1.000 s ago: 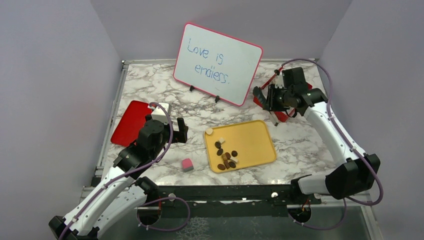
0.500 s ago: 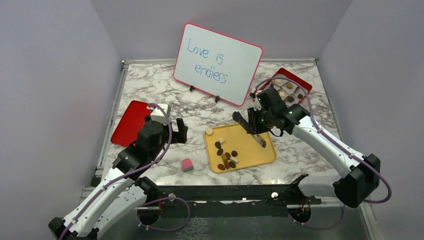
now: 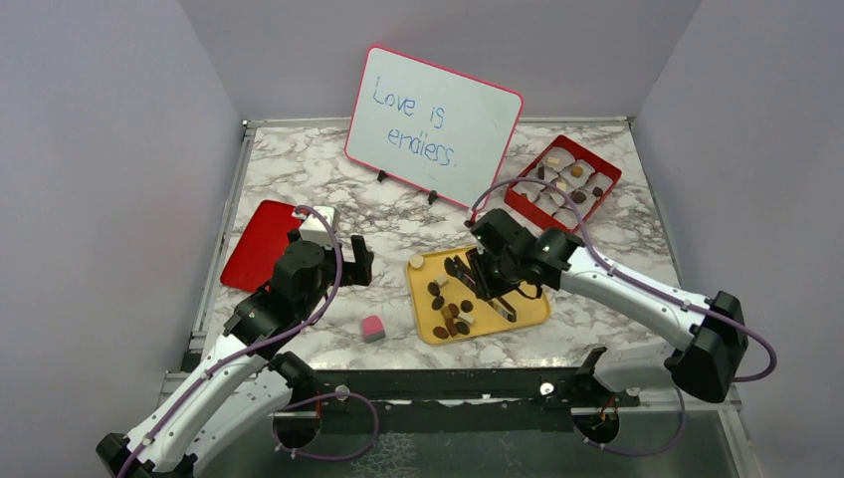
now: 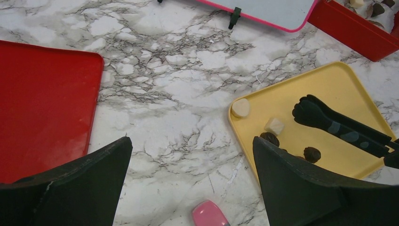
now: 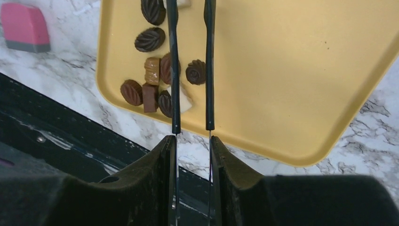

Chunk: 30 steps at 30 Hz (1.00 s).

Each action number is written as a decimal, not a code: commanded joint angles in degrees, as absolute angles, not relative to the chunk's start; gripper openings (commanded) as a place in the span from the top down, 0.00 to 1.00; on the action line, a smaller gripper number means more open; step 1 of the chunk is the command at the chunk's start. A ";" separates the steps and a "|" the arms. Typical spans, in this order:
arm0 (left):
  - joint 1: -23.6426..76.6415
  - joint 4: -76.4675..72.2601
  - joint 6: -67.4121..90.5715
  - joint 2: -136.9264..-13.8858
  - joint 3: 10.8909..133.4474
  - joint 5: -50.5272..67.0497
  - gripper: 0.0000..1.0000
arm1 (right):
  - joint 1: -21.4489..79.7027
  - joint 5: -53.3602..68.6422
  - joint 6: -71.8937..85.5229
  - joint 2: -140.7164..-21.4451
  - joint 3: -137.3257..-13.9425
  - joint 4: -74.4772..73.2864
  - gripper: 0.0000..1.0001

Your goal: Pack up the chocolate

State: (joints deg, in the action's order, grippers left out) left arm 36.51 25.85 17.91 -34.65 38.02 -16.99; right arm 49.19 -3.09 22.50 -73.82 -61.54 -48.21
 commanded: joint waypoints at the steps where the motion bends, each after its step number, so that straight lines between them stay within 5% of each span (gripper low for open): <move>1: 36.65 24.61 17.51 -33.65 37.95 -17.77 0.01 | 52.71 -9.62 24.75 -77.46 -64.32 -51.89 0.64; 30: 36.65 24.53 17.58 -31.73 37.76 -18.81 0.01 | 58.43 -12.06 24.21 -86.82 -70.14 -53.27 0.61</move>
